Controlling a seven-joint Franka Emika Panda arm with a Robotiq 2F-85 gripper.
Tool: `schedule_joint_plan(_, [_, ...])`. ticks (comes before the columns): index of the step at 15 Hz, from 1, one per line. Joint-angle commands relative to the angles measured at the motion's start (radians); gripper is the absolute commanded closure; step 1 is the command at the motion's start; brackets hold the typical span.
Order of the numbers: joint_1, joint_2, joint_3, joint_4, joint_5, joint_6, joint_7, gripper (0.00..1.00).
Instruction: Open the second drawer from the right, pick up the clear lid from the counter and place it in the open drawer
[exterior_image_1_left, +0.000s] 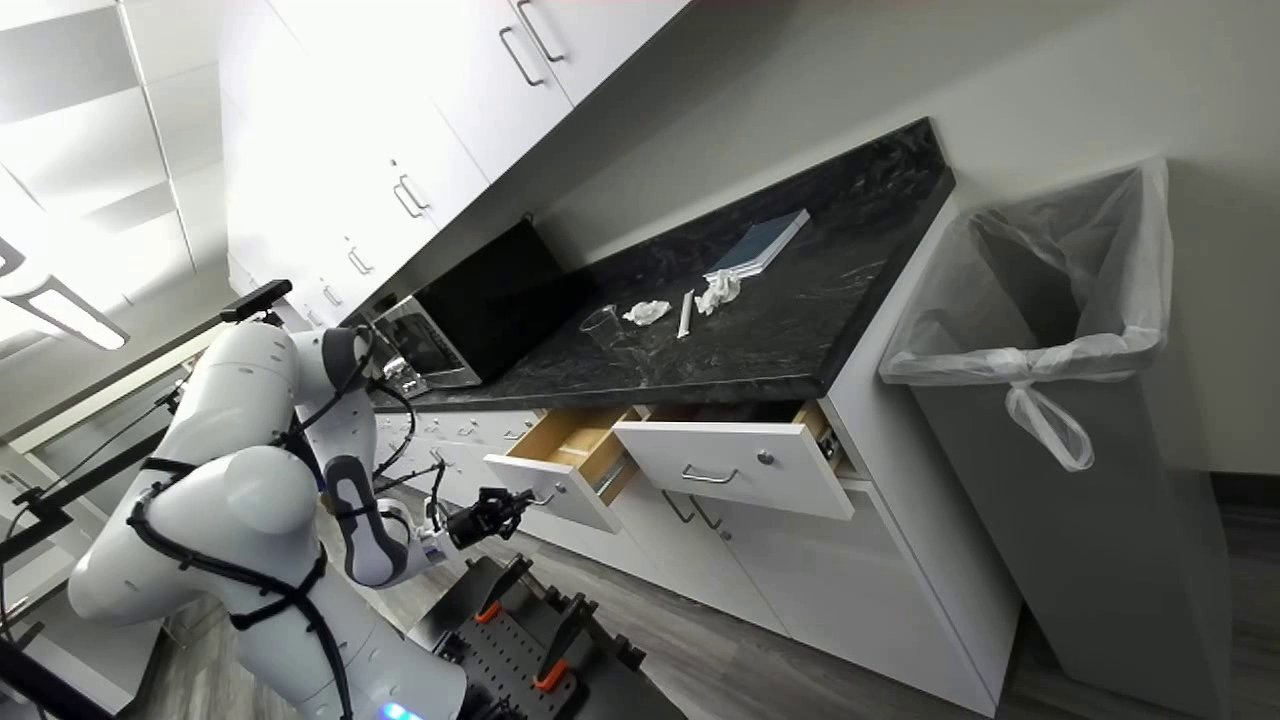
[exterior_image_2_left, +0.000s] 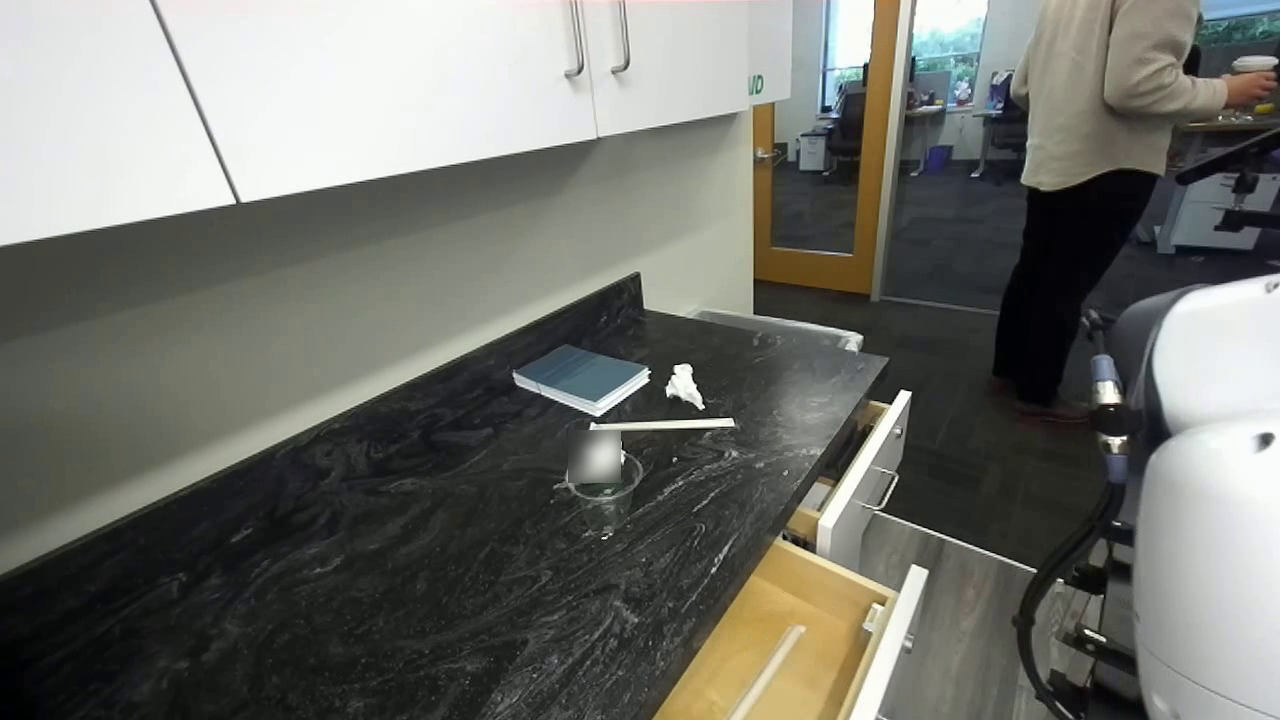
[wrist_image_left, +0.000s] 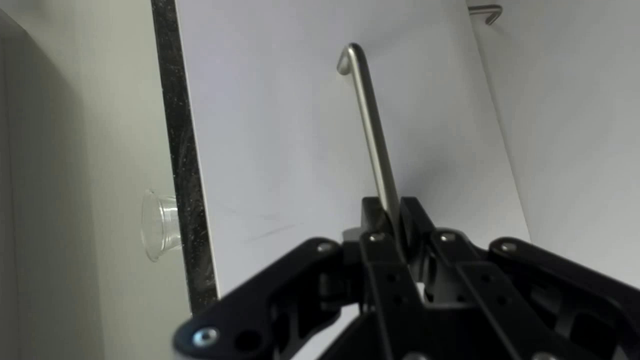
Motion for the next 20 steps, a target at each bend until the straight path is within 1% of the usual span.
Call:
schedule_joint_plan(1, [0.03,-0.044,0.087,-0.078,0.075,0.034,0.069,0.97])
schedule_joint_plan(4, [0.049,-0.055,0.136,-0.109,0.152,0.045,0.091,0.97])
schedule_joint_plan(6, [0.065,-0.064,0.15,-0.119,0.191,0.038,0.105,0.97])
schedule_joint_plan(8, [0.084,-0.078,0.146,-0.122,0.225,0.02,0.12,0.97])
schedule_joint_plan(9, [0.086,-0.089,0.141,-0.128,0.233,0.021,0.124,0.88])
schedule_joint_plan(10, [0.08,-0.107,0.142,-0.14,0.227,0.037,0.123,0.61])
schedule_joint_plan(11, [0.081,-0.12,0.145,-0.145,0.224,0.04,0.122,0.6])
schedule_joint_plan(13, [0.064,-0.181,0.172,-0.175,0.21,0.081,0.122,0.45])
schedule_joint_plan(15, [0.036,-0.265,0.22,-0.221,0.195,0.156,0.109,0.32])
schedule_joint_plan(16, [0.026,-0.307,0.241,-0.239,0.195,0.193,0.106,0.23])
schedule_joint_plan(17, [0.006,-0.365,0.272,-0.268,0.214,0.23,0.094,0.17])
schedule_joint_plan(18, [-0.013,-0.418,0.296,-0.29,0.229,0.261,0.086,0.08])
schedule_joint_plan(19, [-0.052,-0.47,0.334,-0.324,0.229,0.28,0.095,0.02])
schedule_joint_plan(20, [-0.094,-0.513,0.376,-0.344,0.245,0.273,0.101,0.0])
